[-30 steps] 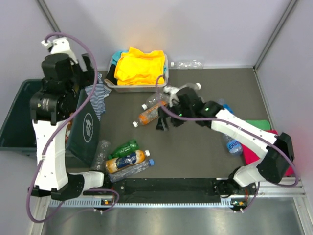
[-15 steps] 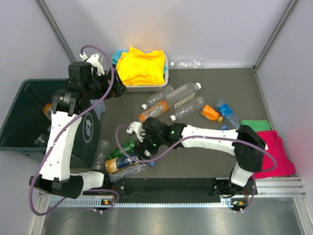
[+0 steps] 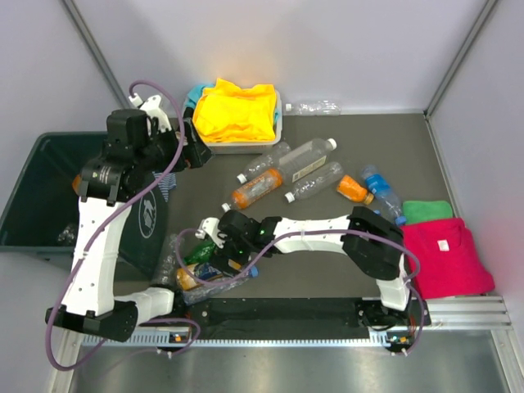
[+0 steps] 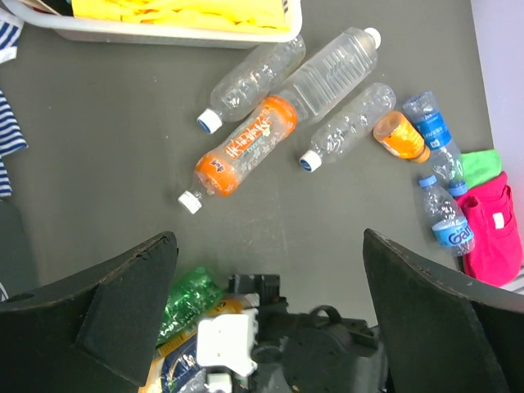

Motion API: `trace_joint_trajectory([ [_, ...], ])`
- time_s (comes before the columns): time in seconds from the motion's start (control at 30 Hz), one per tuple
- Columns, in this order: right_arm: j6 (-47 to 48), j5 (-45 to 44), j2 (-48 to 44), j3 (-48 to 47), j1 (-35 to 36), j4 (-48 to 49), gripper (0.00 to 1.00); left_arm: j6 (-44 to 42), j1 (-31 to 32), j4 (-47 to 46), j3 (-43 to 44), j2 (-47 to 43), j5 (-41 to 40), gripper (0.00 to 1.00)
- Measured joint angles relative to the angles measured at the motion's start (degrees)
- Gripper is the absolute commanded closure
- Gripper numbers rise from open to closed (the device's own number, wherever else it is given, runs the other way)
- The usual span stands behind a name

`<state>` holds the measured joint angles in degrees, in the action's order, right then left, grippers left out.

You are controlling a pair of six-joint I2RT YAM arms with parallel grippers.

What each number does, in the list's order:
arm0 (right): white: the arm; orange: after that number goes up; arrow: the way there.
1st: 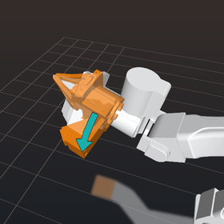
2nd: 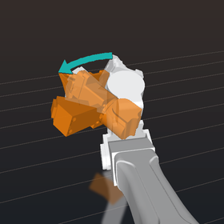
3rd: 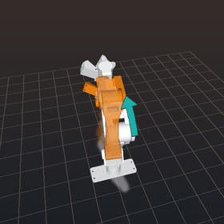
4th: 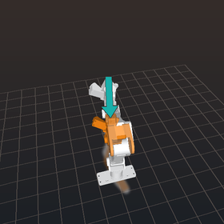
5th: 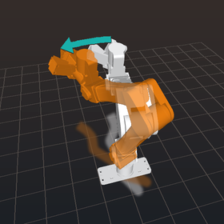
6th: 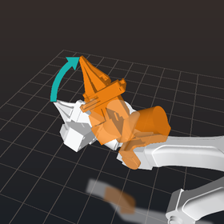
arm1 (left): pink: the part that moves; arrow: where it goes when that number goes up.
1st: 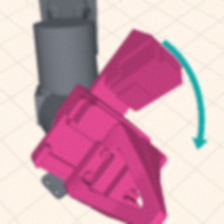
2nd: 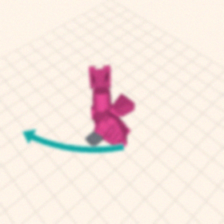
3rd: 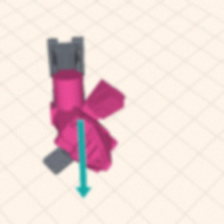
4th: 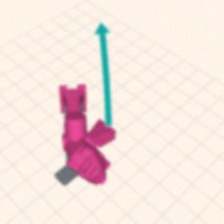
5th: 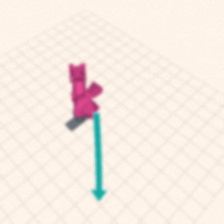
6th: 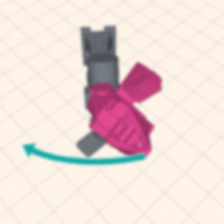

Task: Put the plastic bottles in the bin
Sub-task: Pick up the plastic bottle from the corner of the board.

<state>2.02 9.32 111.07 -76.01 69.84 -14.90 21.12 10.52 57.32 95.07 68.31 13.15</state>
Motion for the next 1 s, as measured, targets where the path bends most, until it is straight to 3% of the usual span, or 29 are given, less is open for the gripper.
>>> trace_joint_trajectory([
  [0.1,0.0,-0.9,2.6,-2.1,0.0,0.3,0.07,0.0,0.0,0.4,-0.1,0.0,0.4,0.01],
  [0.3,0.1,-1.8,5.0,-3.9,0.1,0.0,0.45,-0.1,0.0,0.9,-0.1,0.0,1.0,0.01],
  [0.33,0.2,-2.1,4.9,-3.7,0.2,0.2,0.57,-0.1,0.0,0.9,-0.1,0.0,1.0,0.01],
  [0.43,0.0,-3.8,3.4,-1.5,0.1,1.3,0.73,-0.1,0.0,0.9,-0.5,0.0,1.2,0.01],
  [0.7,-2.1,-11.9,-5.5,8.0,-0.9,2.5,0.84,0.0,0.0,0.5,-3.3,0.1,2.2,0.01],
  [1.0,-3.7,-20.0,-21.4,11.8,-5.8,2.7,0.86,1.7,0.0,-2.8,-7.8,0.1,4.6,0.01],
])
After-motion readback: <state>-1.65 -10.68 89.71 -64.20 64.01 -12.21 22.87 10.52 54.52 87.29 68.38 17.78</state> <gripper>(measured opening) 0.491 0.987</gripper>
